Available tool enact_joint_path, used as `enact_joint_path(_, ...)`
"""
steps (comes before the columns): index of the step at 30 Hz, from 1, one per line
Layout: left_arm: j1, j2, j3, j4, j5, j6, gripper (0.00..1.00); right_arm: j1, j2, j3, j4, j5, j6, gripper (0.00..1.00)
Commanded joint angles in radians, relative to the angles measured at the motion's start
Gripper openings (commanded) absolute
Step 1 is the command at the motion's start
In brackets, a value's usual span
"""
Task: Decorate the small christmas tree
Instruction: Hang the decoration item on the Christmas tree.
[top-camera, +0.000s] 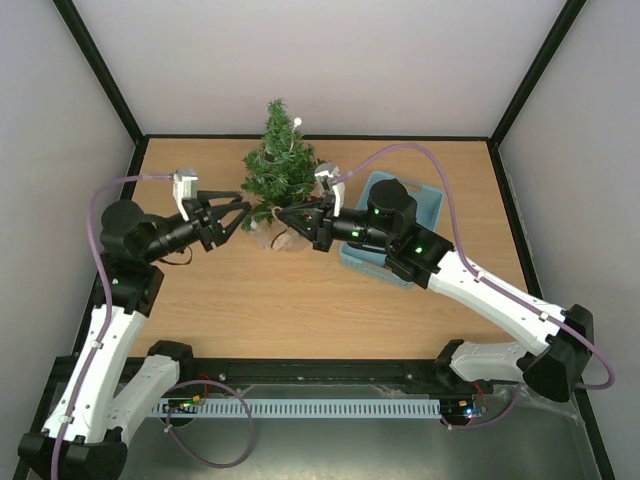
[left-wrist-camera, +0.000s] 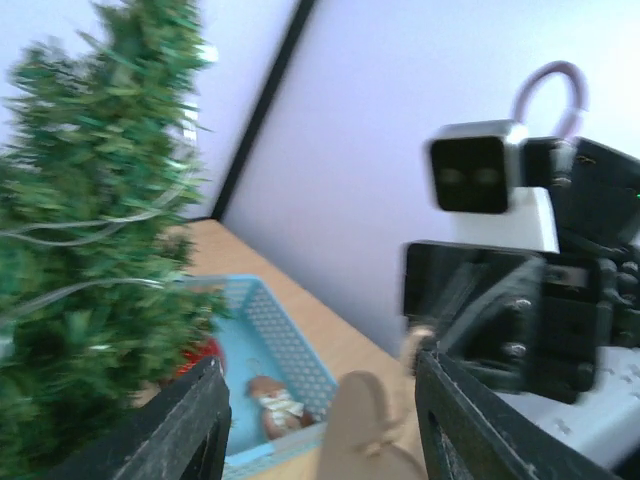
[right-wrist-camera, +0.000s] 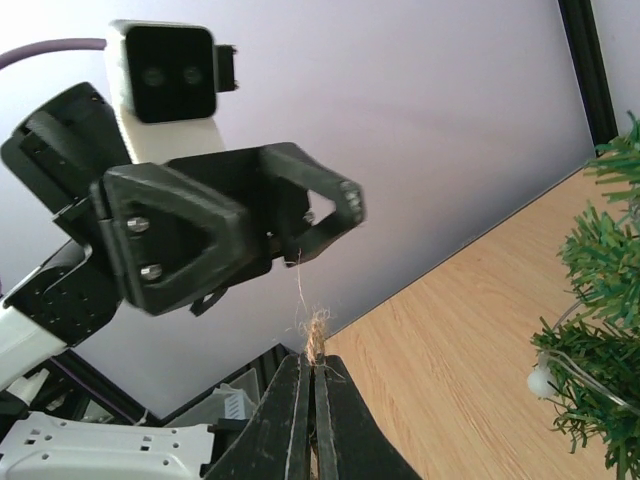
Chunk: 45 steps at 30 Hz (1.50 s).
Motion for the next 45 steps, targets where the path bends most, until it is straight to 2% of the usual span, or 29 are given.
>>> enact_joint_path(1, -0.026, -0.010, -0.064, 0.214, 0.177, -0.123, 0.48, 0.021, 0.030, 0.042, 0.069, -0.001, 0.018, 0.02)
enact_joint_path(3, -0.041, 0.001, -0.082, 0.264, 0.178, -0.172, 0.42, 0.034, 0.039, 0.045, 0.079, 0.043, 0.024, 0.02)
enact_joint_path(9, -0.081, 0.031, -0.107, 0.337, 0.185, -0.208, 0.43, 0.049, 0.047, 0.037, 0.133, 0.072, 0.045, 0.02)
enact_joint_path(13, -0.089, 0.044, -0.101, 0.329, 0.190, -0.188, 0.43, 0.051, 0.040, 0.034, 0.141, 0.080, 0.046, 0.02)
enact_joint_path(15, -0.091, 0.046, -0.102, 0.330, 0.188, -0.187, 0.40, 0.050, 0.037, 0.031, 0.144, 0.086, 0.046, 0.02)
enact_joint_path(19, -0.097, 0.028, -0.121, 0.360, 0.158, -0.174, 0.26, 0.051, 0.036, 0.025, 0.147, 0.094, 0.048, 0.02)
enact_joint_path(20, -0.099, 0.019, -0.130, 0.371, 0.149, -0.167, 0.25, 0.051, 0.036, 0.024, 0.152, 0.095, 0.048, 0.02)
enact_joint_path(26, -0.105, 0.025, -0.126, 0.315, 0.122, -0.112, 0.30, 0.051, 0.038, 0.021, 0.167, 0.092, 0.055, 0.02)
enact_joint_path(30, -0.105, 0.045, -0.134, 0.342, 0.121, -0.143, 0.38, 0.050, 0.042, 0.015, 0.175, 0.089, 0.061, 0.02)
enact_joint_path(40, -0.112, 0.072, -0.165, 0.512, 0.139, -0.270, 0.39, 0.050, 0.051, 0.012, 0.177, 0.087, 0.066, 0.02)
enact_joint_path(45, -0.128, 0.081, -0.165, 0.525, 0.138, -0.279, 0.39, 0.052, 0.051, 0.009, 0.182, 0.086, 0.069, 0.02)
